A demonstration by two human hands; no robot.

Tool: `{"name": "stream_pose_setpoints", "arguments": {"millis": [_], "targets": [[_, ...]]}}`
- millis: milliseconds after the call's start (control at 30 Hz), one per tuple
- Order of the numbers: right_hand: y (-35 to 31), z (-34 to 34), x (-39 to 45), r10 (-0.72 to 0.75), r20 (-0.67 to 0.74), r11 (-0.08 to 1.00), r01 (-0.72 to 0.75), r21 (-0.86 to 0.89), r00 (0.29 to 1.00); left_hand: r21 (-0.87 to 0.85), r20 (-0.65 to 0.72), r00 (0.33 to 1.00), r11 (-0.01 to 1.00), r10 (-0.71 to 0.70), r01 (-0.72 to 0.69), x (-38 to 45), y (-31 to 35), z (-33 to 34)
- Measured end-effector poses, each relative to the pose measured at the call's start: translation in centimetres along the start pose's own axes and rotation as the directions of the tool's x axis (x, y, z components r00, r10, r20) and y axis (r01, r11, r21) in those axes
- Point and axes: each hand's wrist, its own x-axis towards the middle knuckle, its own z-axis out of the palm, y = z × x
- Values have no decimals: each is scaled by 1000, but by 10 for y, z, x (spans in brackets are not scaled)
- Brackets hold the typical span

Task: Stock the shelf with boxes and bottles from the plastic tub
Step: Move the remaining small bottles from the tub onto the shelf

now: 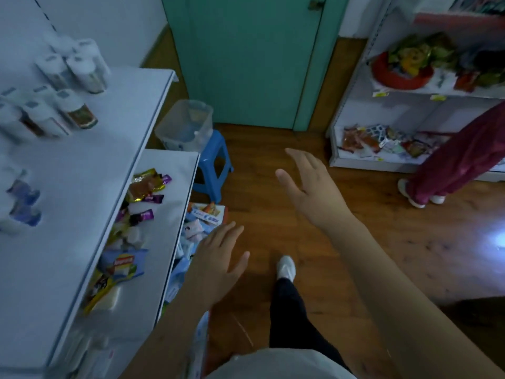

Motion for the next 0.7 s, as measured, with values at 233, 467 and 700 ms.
{"name": "stream_pose_setpoints", "arguments": {"millis": [233,467,700], "targets": [[63,2,192,-54,40,997,52,53,998,28,16,996,996,-87,87,167,-25,-7],[90,-23,381,-177,108,983,172,60,978,14,-70,965,967,-251,253,327,-24,-43],[109,6,517,-217,161,973,200,115,963,-24,-48,941,942,-335,334,433,-62,-54]]}}
